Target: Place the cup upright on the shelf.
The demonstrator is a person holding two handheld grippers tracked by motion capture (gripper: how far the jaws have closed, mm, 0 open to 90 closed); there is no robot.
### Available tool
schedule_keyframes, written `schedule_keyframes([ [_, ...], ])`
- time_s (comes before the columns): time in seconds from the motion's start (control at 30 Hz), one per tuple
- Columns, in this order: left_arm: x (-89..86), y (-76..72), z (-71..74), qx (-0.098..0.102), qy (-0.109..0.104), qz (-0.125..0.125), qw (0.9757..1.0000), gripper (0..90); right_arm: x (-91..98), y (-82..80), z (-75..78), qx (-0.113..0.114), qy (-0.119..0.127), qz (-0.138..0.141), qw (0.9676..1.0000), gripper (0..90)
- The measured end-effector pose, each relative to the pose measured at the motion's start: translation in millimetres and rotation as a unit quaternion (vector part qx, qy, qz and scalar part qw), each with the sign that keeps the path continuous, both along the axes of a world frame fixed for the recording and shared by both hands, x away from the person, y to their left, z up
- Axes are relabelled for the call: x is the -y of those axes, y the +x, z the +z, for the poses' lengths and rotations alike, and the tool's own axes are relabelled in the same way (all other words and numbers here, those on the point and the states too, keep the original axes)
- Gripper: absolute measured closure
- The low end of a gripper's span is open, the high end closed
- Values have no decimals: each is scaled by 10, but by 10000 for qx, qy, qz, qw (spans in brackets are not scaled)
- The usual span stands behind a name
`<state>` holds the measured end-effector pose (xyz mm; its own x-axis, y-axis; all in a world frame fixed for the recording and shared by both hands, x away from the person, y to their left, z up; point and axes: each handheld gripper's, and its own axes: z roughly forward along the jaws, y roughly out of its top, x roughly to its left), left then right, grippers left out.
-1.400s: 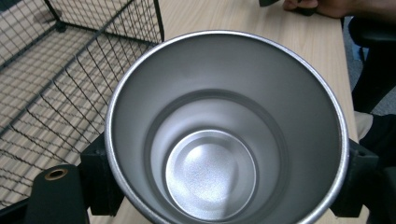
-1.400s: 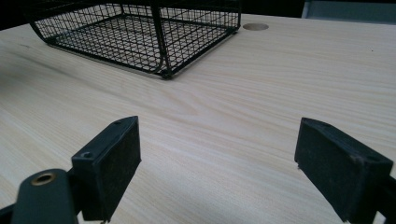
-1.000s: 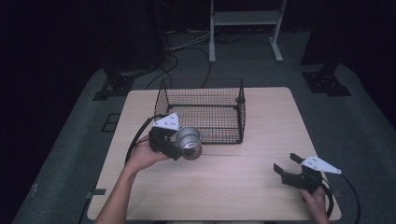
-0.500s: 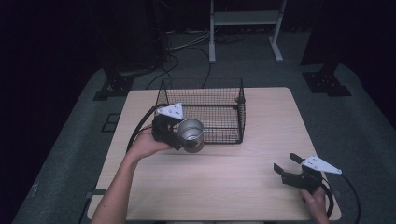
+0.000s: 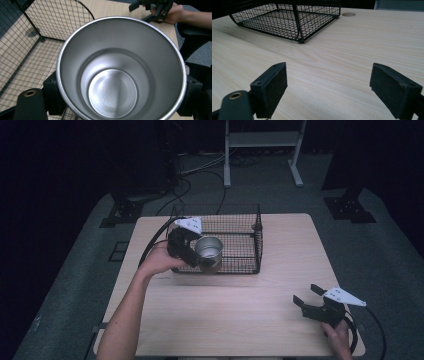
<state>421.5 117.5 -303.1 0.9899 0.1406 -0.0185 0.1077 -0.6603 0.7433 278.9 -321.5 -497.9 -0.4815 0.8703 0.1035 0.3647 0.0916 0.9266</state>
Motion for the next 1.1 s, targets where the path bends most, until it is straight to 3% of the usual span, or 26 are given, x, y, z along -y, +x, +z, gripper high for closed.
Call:
schedule_keyframes([
  [0.23,74,111,85,101,98,-111,9998,177,5,1,-1,8,22,17,10000,137],
  [0.47,157,292,178,101,108,-35,9999,178,4,0,-1,20,16,24,10000,137],
  [0.6,188,413,202,43,31,82,10000,178,7,0,-1,18,32,29,10000,137],
  [0.83,238,629,197,-21,79,301,9995,178,6,-3,0,12,35,38,10000,137],
  [1.1,298,818,84,-57,183,637,9978,177,7,-3,0,20,38,53,10000,137],
])
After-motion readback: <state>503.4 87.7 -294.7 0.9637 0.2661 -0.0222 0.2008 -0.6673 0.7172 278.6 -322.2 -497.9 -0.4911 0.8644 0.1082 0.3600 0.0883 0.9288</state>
